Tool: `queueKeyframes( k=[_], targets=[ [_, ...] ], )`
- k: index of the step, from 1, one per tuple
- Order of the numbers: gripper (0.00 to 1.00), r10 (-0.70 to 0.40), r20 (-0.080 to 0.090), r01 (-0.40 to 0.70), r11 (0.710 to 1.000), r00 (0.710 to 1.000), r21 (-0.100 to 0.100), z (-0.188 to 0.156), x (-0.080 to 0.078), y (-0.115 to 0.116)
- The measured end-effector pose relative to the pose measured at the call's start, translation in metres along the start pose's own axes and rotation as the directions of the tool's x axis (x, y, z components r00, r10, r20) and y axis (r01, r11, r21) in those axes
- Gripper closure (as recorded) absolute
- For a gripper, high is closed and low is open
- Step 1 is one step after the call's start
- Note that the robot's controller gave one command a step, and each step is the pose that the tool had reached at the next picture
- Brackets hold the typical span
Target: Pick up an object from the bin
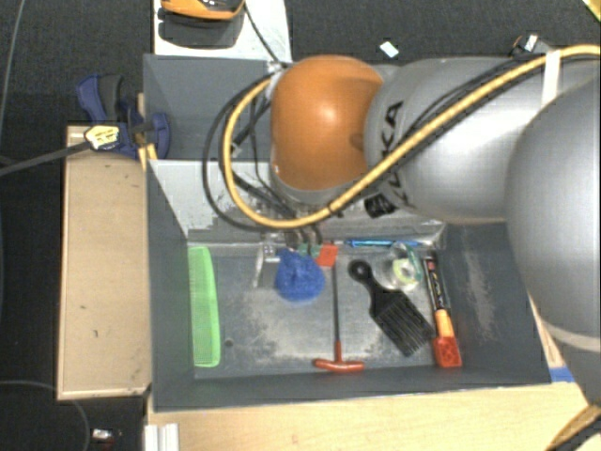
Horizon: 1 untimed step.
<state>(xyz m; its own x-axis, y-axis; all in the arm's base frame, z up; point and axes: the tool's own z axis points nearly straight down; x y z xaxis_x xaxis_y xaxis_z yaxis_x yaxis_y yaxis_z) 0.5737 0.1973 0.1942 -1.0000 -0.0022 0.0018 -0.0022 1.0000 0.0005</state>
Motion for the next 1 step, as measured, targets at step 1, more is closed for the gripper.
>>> queueKeyframes(
  k=[1],
  targets=[
    [0.0,0.006,0.005,-0.006,1.0,1.0,-0.001,-0.0023,-0.0016,-0.0008]
  ],
)
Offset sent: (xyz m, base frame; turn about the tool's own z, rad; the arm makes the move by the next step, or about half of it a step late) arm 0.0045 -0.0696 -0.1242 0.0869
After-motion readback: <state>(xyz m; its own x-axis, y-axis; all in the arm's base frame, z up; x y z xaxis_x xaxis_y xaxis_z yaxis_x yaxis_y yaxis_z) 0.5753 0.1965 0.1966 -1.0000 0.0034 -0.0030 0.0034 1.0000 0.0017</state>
